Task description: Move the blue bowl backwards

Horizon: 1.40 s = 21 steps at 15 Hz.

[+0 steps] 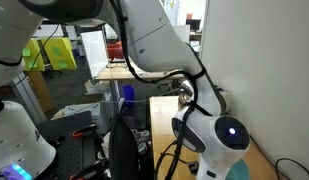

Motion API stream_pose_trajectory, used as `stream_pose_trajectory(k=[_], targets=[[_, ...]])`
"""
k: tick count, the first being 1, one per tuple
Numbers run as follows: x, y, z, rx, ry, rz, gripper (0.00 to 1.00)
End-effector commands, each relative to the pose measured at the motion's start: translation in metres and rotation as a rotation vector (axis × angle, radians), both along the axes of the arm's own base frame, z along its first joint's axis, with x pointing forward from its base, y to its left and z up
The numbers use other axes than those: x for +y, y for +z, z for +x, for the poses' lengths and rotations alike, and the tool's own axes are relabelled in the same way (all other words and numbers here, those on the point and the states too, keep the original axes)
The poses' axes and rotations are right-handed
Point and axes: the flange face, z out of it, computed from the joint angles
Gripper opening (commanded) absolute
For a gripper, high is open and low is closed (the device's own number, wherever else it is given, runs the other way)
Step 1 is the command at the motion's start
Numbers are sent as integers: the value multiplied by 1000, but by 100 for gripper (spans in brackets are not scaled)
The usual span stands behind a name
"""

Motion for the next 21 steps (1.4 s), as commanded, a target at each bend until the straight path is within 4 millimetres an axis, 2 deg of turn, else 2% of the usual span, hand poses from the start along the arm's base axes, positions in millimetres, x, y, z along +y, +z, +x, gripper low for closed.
stream_pose_trajectory(k=[1, 3, 4, 8, 11, 15, 19, 21], targets=[[15, 23, -20, -17, 32, -28, 83], [26, 42, -36, -5, 72, -57, 98], [33, 52, -43, 4, 93, -78, 100], [70, 100, -63, 46, 167, -142, 100], [110, 133, -71, 115, 279, -189, 100], [156, 176, -65, 165, 448, -306, 100], [187, 226, -49, 136, 645, -419, 100], [199, 245, -45, 147, 738, -442, 100]])
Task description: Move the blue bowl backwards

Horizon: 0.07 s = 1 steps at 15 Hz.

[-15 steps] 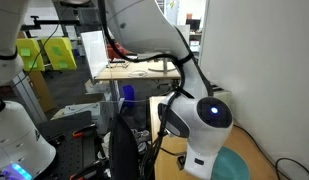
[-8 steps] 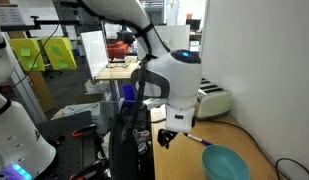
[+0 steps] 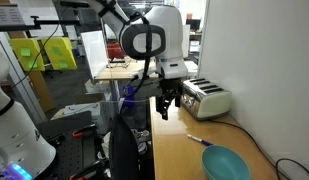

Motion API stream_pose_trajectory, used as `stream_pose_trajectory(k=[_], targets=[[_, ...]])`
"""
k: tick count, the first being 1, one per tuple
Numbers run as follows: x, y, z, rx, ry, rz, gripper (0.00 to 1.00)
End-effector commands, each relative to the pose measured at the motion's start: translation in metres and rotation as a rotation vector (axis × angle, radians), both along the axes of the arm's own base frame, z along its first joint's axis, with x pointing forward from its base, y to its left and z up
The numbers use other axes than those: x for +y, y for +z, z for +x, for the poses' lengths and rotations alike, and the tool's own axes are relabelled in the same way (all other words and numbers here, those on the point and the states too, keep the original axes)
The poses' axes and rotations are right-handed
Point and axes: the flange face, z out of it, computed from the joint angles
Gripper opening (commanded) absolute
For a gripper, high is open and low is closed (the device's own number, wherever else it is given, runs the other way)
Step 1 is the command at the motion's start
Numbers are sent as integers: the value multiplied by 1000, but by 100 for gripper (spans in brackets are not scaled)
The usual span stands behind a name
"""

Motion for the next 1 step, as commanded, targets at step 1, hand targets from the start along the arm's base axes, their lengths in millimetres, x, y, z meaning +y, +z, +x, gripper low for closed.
stream_pose_trajectory(k=[1], targets=[[15, 29, -2, 57, 151, -28, 100]])
